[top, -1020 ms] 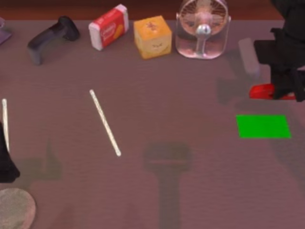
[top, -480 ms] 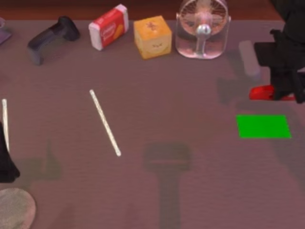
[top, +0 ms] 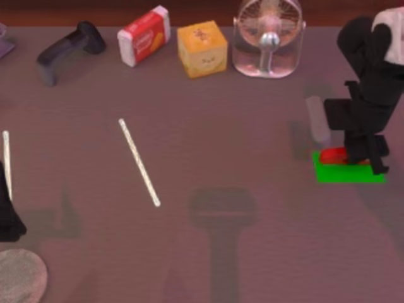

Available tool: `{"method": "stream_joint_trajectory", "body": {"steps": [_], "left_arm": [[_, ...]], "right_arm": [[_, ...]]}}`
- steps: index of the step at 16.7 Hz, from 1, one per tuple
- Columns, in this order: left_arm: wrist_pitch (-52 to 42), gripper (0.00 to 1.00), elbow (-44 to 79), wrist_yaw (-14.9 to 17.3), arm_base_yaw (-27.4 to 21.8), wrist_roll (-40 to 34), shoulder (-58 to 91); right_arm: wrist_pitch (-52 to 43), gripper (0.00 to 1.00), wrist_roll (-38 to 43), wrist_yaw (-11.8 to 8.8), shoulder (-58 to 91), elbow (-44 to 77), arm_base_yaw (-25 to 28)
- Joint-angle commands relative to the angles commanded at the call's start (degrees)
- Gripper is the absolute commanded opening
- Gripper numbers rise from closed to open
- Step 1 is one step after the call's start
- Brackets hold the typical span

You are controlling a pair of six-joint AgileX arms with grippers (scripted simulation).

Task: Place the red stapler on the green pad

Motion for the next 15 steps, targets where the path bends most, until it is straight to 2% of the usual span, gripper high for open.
{"method": "stream_joint_trajectory", "body": {"steps": [5, 15], "left_arm": [[0.0, 1.0, 0.0, 0.0, 0.0, 0.0, 0.0], [0.0, 1.0, 0.0, 0.0, 0.0, 0.0, 0.0]], "right_arm": [[0.8, 0.0, 0.0, 0.0, 0.2, -0.7, 0.0], [0.8, 0.75, 0.0, 0.0, 0.2, -0.7, 0.0]]}}
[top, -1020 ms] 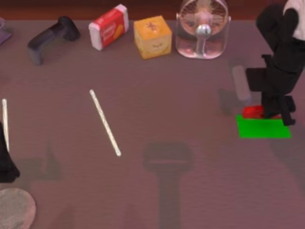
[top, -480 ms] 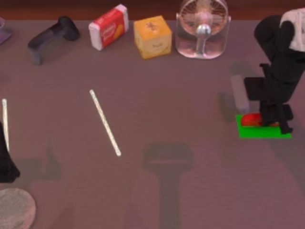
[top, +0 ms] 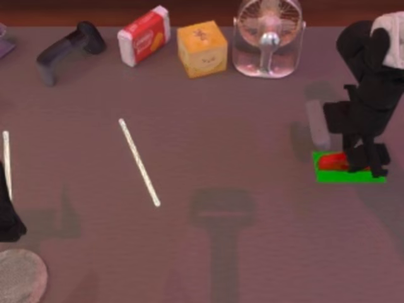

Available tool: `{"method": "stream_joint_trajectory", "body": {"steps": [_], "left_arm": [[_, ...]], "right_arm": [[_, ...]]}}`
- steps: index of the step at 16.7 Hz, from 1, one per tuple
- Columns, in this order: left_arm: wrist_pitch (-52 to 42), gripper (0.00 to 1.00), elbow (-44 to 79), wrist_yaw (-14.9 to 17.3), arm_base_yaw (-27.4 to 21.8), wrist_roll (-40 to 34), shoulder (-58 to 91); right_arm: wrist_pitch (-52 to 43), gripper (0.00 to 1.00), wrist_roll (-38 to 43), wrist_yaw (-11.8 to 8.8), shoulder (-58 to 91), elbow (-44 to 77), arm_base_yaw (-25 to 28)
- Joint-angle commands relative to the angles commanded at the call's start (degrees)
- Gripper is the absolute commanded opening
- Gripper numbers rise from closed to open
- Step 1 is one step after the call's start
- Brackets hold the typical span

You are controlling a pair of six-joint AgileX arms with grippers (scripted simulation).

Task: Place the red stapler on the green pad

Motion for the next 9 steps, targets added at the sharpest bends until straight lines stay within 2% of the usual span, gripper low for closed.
{"method": "stream_joint_trajectory", "body": {"steps": [3, 9], "left_arm": [[0.0, 1.0, 0.0, 0.0, 0.0, 0.0, 0.0], [0.0, 1.0, 0.0, 0.0, 0.0, 0.0, 0.0]], "right_arm": [[0.0, 0.98, 0.0, 0.0, 0.0, 0.0, 0.0], [0.0, 1.0, 0.0, 0.0, 0.0, 0.0, 0.0]]}}
